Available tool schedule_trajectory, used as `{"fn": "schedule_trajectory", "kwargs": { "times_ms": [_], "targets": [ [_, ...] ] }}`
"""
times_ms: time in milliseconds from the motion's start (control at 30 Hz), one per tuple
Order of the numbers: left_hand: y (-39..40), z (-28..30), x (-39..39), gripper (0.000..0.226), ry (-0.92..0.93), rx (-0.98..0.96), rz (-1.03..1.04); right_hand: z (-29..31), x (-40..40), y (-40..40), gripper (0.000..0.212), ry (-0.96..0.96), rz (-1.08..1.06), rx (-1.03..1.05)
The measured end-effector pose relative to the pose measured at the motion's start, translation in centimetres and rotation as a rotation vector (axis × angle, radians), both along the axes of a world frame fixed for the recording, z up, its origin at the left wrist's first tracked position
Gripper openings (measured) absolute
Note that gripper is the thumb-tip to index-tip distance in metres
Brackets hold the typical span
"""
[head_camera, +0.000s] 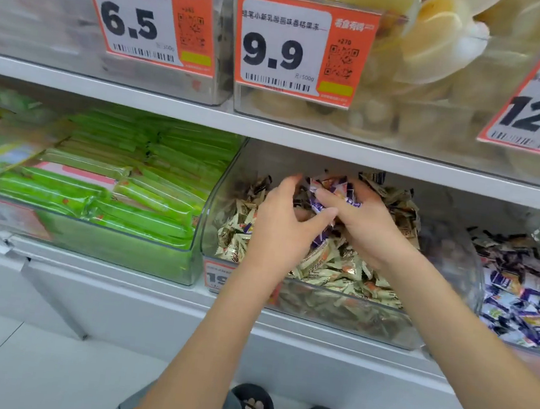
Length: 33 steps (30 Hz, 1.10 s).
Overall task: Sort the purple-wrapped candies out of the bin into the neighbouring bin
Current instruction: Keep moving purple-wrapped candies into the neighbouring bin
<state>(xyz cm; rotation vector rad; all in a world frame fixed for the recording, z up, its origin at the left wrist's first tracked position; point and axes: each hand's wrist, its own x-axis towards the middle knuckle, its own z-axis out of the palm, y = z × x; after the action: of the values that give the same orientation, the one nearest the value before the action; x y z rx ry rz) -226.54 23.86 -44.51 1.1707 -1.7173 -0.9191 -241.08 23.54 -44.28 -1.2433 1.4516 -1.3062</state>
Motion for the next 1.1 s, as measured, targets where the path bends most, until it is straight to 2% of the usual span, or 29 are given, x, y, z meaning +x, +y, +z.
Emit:
{"fn": "schedule_trajectory", "kwargs": {
  "times_ms": [67, 100, 133, 233, 300, 367, 400, 533, 600, 667, 767, 867, 967, 1033, 1100],
  "targets": [
    [-0.8, 0.1, -0.7, 0.062, 0.053, 0.119, -0.161, -0.5, -0.8, 1.1, 0.063, -0.266, 0.011, 0.047],
    [-1.0, -0.1, -1.1, 0.055, 0.053, 0.155, -0.231, -0.7, -1.1, 1.6, 0.063, -0.351, 0.027, 0.043],
    [-1.0, -0.2, -1.4, 0.052, 0.045, 0.176, -0.280, -0.8, -1.4, 1.9, 0.057, -0.400, 0.037, 0.031],
    [-0.8, -0.7, -2.6, 0.068, 0.010, 0.172, -0.326, -0.5, -2.1, 2.8, 0.045, -0.454, -0.014, 0.022],
    [-0.6, -0.8, -3.3, 0.063, 0.027, 0.143, -0.333, -0.6, -2.7, 3.3, 0.039, -0.495, -0.047, 0.013],
    [-0.3, -0.8, -4.0, 0.054, 0.047, 0.126, -0.344, -0.8, -3.2, 3.9, 0.028, -0.430, -0.073, -0.007],
    [-0.1, -0.8, -4.3, 0.054, 0.038, 0.117, -0.333, -0.9, -3.3, 4.3, 0.023, -0.329, -0.096, -0.033],
    [0.6, -1.1, -5.2, 0.050, 0.036, 0.091, -0.267, -0.3, -4.4, 5.8, 0.015, 0.348, -0.149, -0.198],
    [0.8, -1.3, -5.4, 0.037, 0.020, 0.075, -0.215, 0.4, -5.3, 6.6, 0.016, 0.532, -0.157, -0.241],
    [0.9, -1.3, -5.6, 0.027, 0.013, 0.075, -0.178, 1.4, -6.9, 7.8, 0.015, 0.542, -0.214, -0.277],
    [1.5, -1.1, -6.7, 0.027, 0.015, 0.090, -0.202, 2.3, -10.4, 9.8, 0.014, 0.553, -0.317, -0.290],
    [2.3, -0.9, -8.2, 0.027, 0.010, 0.072, -0.247, 1.7, -14.1, 11.9, 0.015, 0.545, -0.402, -0.184],
    [2.8, -0.9, -9.4, 0.031, 0.008, 0.073, -0.272, 0.6, -16.8, 13.2, 0.013, 0.439, -0.424, -0.035],
    [3.1, -1.0, -10.0, 0.034, 0.001, 0.078, -0.277, 0.0, -18.1, 13.6, 0.023, 0.353, -0.427, 0.063],
    [3.3, -1.0, -10.5, 0.036, 0.007, 0.090, -0.271, -0.6, -19.7, 13.5, 0.047, 0.270, -0.447, 0.146]
  ]
}}
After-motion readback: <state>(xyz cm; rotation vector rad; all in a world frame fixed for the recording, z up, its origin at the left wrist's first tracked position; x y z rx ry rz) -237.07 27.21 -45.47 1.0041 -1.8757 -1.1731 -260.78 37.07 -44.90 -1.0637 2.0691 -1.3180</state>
